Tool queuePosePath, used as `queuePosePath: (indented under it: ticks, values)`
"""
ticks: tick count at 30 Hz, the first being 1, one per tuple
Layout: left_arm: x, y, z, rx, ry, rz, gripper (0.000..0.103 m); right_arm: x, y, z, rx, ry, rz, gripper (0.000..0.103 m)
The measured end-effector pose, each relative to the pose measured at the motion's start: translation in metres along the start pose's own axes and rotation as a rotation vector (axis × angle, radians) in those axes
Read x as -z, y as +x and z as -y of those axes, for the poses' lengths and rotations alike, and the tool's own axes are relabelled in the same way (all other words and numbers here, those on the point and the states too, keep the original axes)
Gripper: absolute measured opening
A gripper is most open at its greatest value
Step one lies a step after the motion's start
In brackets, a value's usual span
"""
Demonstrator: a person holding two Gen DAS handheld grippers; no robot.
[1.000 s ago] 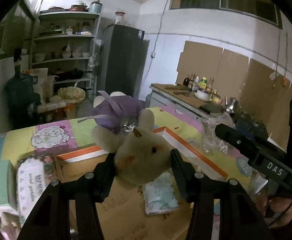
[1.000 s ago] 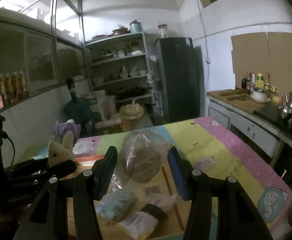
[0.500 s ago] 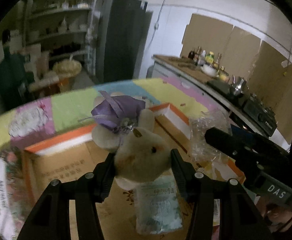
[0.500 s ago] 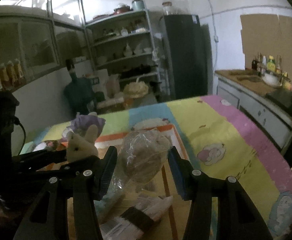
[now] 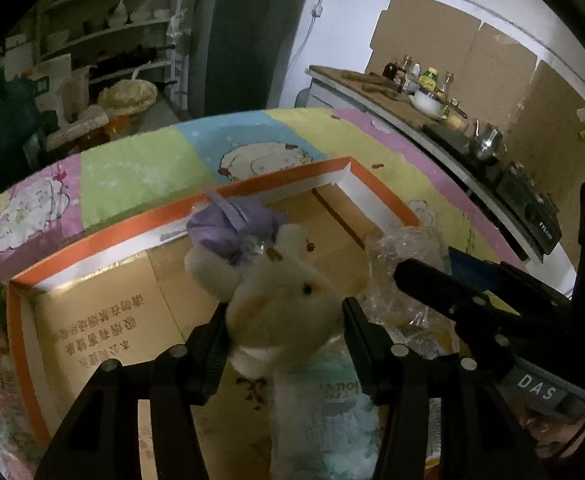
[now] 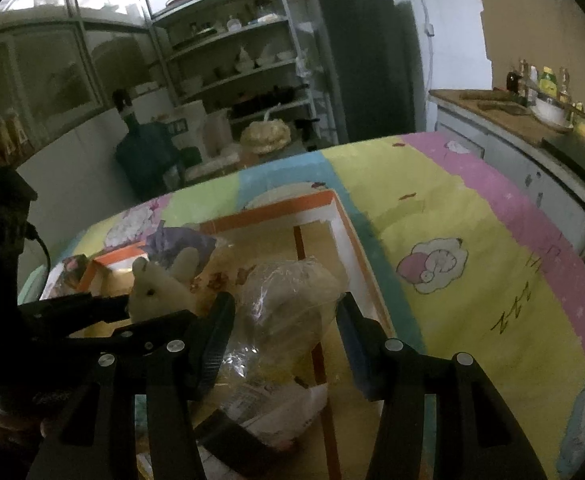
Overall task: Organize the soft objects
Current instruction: 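Carry the bunny with the left gripper while the right gripper carries the bag toward the box, then open the left gripper to drop the bunny into the box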
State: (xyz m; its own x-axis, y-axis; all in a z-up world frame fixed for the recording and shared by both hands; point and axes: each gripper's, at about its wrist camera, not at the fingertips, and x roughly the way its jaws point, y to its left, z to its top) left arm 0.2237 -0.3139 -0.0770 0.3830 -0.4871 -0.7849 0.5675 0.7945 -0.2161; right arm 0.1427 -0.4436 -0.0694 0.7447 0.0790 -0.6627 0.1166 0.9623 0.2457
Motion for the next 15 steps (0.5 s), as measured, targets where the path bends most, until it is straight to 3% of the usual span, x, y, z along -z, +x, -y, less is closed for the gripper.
queuePosePath:
  ticks: [6, 10, 15]
  values:
    - [0.002, -0.001, -0.008, 0.018, -0.043, 0.000, 0.057, 0.002, 0.002, 0.007, -0.045, 0.030, -0.005, 0.057]
    - [0.002, -0.008, -0.010, 0.024, -0.068, 0.020, 0.074, 0.002, -0.004, 0.012, -0.082, 0.063, 0.009, 0.061]
    - [0.002, -0.020, -0.006, 0.033, -0.063, 0.048, 0.076, 0.002, -0.015, 0.010, -0.093, 0.070, 0.036, 0.063]
